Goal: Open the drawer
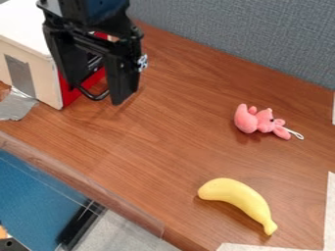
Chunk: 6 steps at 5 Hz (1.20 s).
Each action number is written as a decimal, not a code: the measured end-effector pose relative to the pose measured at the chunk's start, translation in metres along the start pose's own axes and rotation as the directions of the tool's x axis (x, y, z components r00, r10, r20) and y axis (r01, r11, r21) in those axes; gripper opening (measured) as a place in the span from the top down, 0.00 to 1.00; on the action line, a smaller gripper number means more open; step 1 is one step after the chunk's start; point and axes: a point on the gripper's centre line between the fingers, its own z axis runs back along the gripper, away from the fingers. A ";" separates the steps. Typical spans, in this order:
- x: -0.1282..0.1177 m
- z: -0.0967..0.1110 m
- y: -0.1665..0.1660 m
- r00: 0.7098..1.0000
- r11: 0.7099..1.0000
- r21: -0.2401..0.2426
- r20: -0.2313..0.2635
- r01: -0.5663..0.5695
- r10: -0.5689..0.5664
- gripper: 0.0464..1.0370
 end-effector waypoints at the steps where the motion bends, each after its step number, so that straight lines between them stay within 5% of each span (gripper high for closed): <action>1: 0.000 -0.004 0.001 1.000 1.000 -0.001 -0.012 0.001 -0.001 0.04; 4: 0.041 -0.083 0.039 0.956 0.953 0.087 -0.060 0.291 -0.286 0.04; 6: 0.063 -0.110 0.054 0.945 0.934 0.140 -0.040 0.328 -0.325 0.04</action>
